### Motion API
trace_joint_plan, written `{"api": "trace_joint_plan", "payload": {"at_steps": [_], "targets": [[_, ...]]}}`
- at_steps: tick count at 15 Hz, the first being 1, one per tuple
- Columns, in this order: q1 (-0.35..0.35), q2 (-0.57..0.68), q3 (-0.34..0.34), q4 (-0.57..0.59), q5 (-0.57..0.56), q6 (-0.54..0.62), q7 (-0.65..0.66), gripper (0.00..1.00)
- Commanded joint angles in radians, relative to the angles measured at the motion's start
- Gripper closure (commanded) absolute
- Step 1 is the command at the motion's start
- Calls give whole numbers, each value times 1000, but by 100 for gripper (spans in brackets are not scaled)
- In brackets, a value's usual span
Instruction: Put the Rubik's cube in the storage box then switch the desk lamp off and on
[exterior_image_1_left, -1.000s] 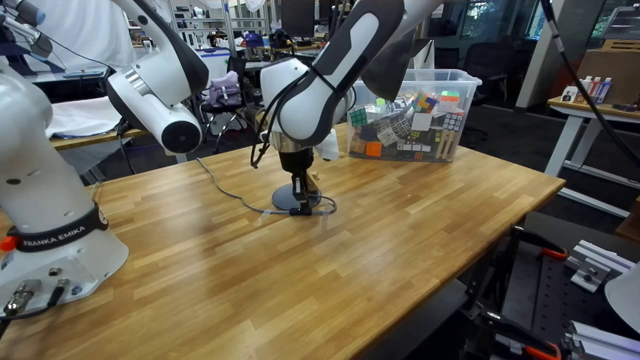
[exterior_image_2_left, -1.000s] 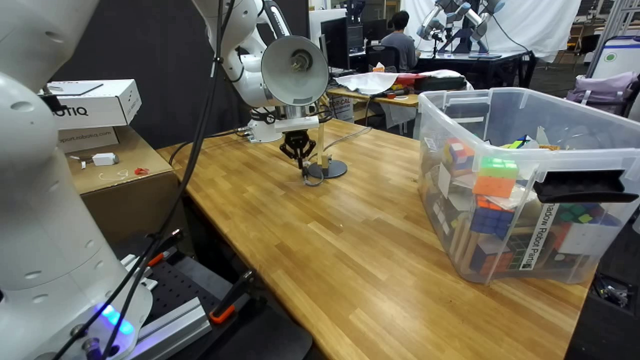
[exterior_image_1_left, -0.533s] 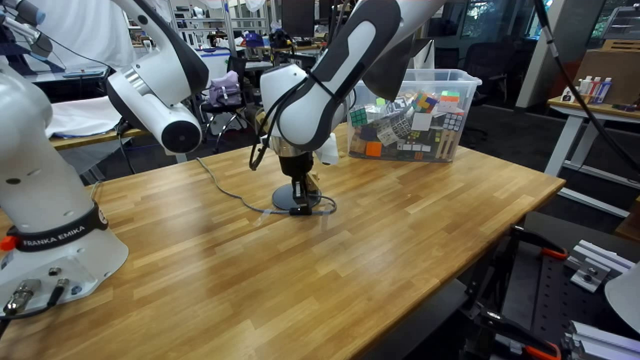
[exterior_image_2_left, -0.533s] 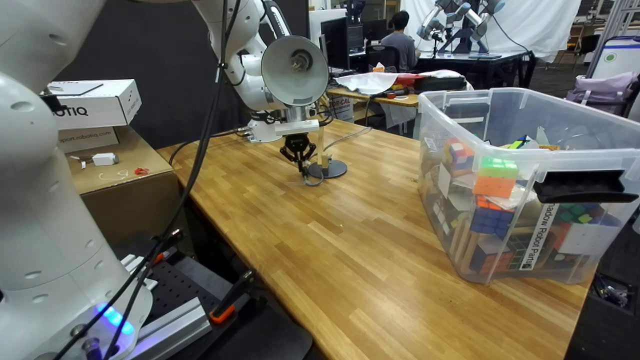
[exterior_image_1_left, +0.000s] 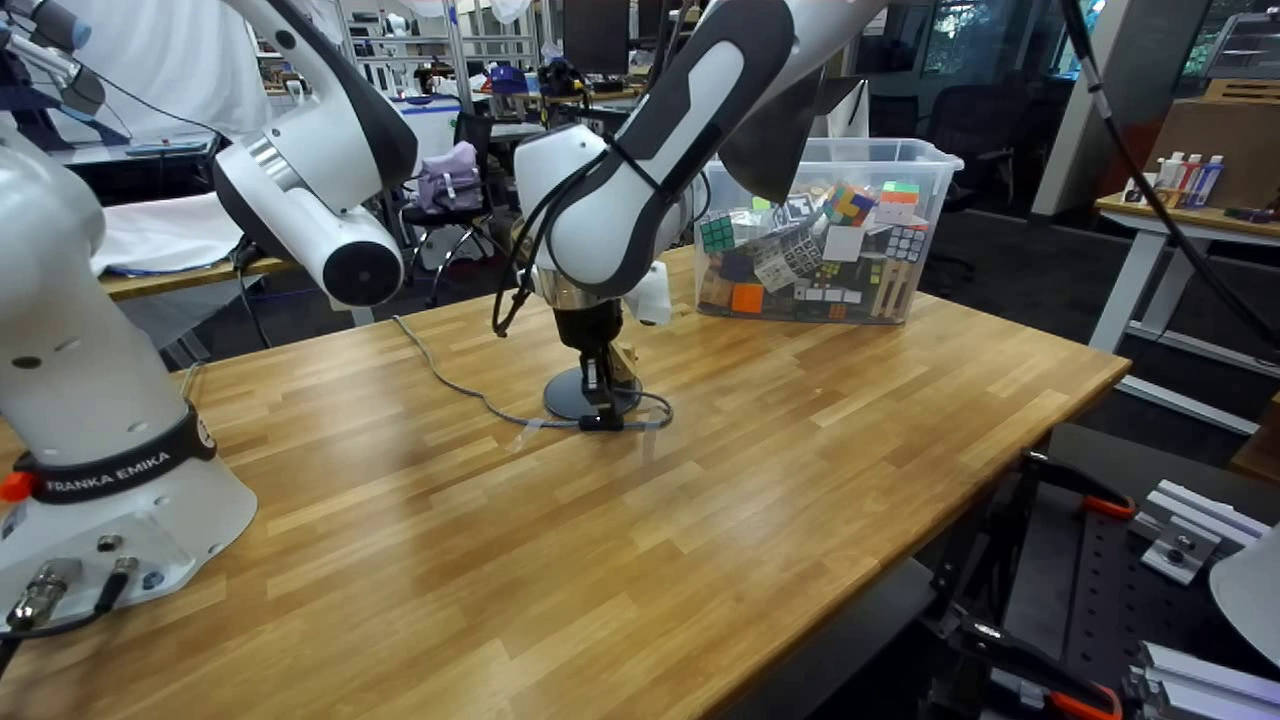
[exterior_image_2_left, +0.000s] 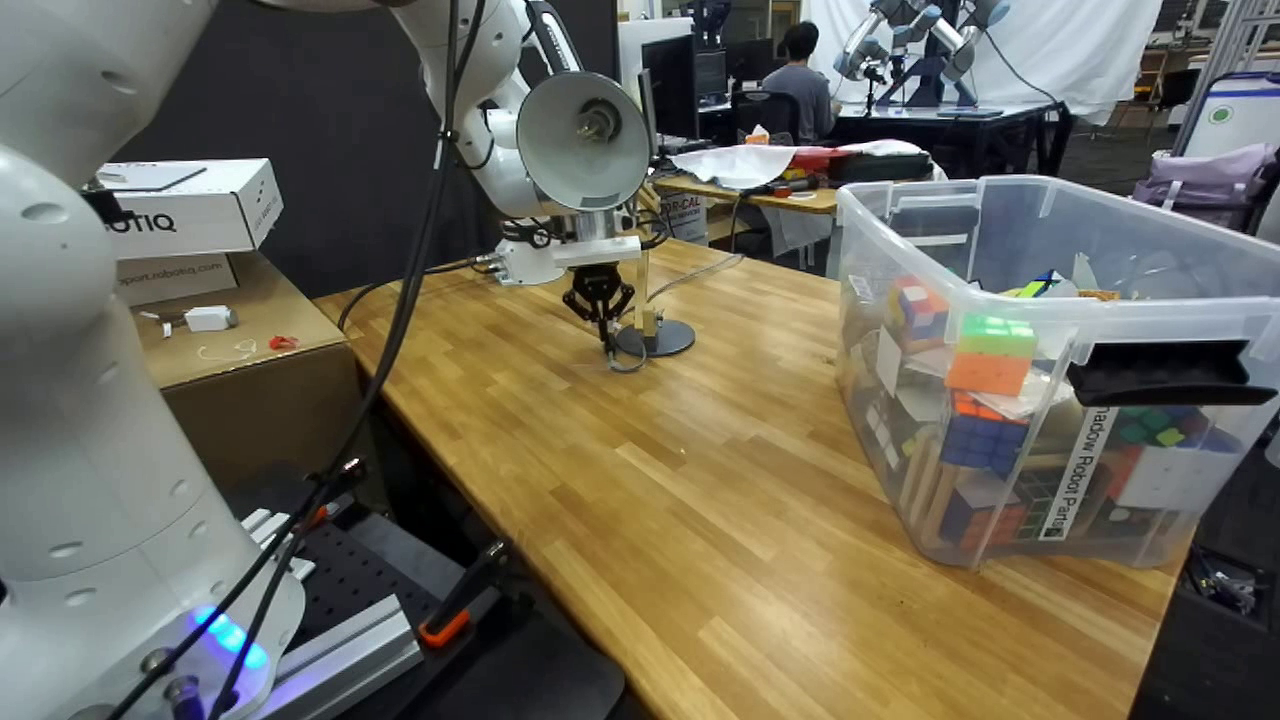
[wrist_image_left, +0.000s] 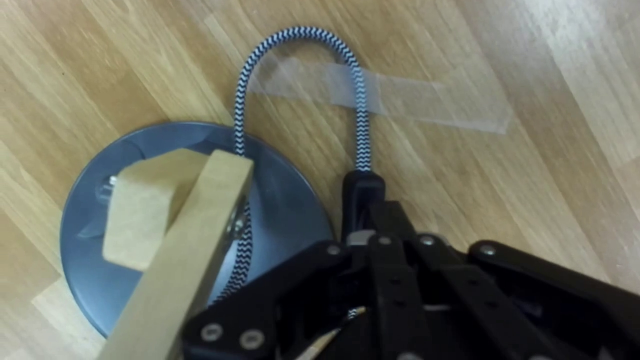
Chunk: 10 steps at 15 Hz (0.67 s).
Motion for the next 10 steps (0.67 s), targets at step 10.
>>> {"api": "trace_joint_plan", "payload": {"at_steps": [10], "targets": [[-26,33,20,37,14,-22,-34,100]]}}
